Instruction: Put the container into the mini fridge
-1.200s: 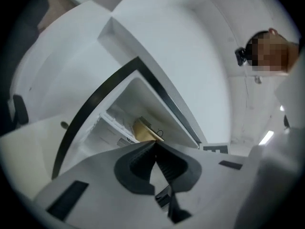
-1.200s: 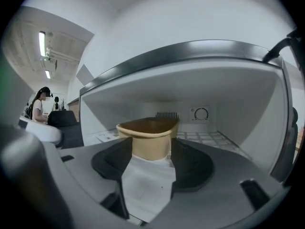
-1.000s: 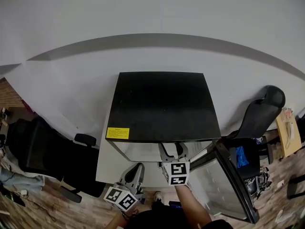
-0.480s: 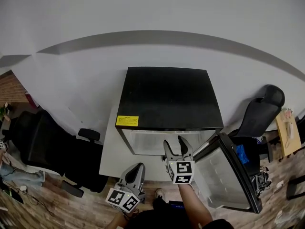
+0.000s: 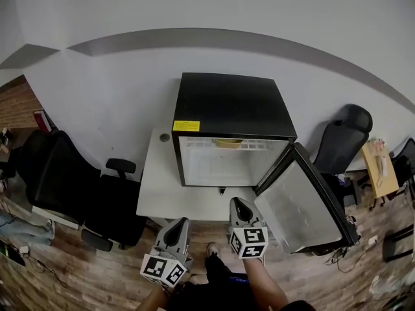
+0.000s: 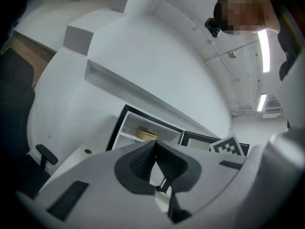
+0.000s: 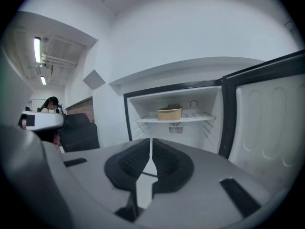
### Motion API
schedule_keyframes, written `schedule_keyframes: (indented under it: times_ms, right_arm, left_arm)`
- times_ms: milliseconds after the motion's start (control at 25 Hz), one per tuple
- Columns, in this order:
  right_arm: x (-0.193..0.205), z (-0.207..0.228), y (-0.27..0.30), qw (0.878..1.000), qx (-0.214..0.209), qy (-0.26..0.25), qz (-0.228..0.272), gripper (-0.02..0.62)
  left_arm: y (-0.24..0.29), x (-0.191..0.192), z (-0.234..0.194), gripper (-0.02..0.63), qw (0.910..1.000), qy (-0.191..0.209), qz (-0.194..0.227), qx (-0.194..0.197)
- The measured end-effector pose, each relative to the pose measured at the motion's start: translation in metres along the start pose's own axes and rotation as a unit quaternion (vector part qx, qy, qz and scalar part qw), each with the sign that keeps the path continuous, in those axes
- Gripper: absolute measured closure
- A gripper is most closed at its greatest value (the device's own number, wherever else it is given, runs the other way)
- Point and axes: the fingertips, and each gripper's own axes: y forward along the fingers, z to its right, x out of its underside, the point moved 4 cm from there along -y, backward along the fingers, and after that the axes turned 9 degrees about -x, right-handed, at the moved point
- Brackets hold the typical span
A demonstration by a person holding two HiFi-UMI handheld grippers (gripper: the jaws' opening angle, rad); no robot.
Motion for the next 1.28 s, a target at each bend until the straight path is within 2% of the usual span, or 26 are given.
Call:
schedule_keyframes:
  times_ms: [280, 440, 600, 800, 960, 1280]
  right_arm:
    - [0.026, -0.055, -0.080, 1.000, 0.008, 0.022, -0.014, 0.580]
    - [0.019, -0.075, -0.122, 0.999, 0.011, 0.035, 0.015, 0.580]
    - [0.010, -0.088, -0.162, 0.999, 0.007, 0.024, 0.038, 0.580]
    - [0.004, -0.092, -0.202, 0.998, 0.002, 0.023, 0.057, 0.580]
    - [0.007, -0.087, -0.213, 0.998, -0.001, 0.023, 0.064, 0.580]
    - [0.010, -0.078, -0.219, 0.998, -0.010, 0.025, 0.064, 0.581]
  left_arm:
    - [-0.070, -0.011, 0.006, 0.598, 0.9995, 0.023, 0.010, -0.020]
    - [-0.095, -0.018, 0.015, 0.598, 0.9991, 0.025, 0.027, -0.021]
    - [-0.110, -0.019, 0.034, 0.598, 0.9988, 0.034, 0.034, -0.012]
    - [-0.118, -0.006, 0.059, 0.598, 0.9975, 0.066, 0.027, -0.003]
    - [-0.119, 0.008, 0.069, 0.598, 0.9979, 0.062, 0.016, -0.011]
    - [-0.119, 0.012, 0.080, 0.598, 0.9982, 0.057, 0.014, -0.013]
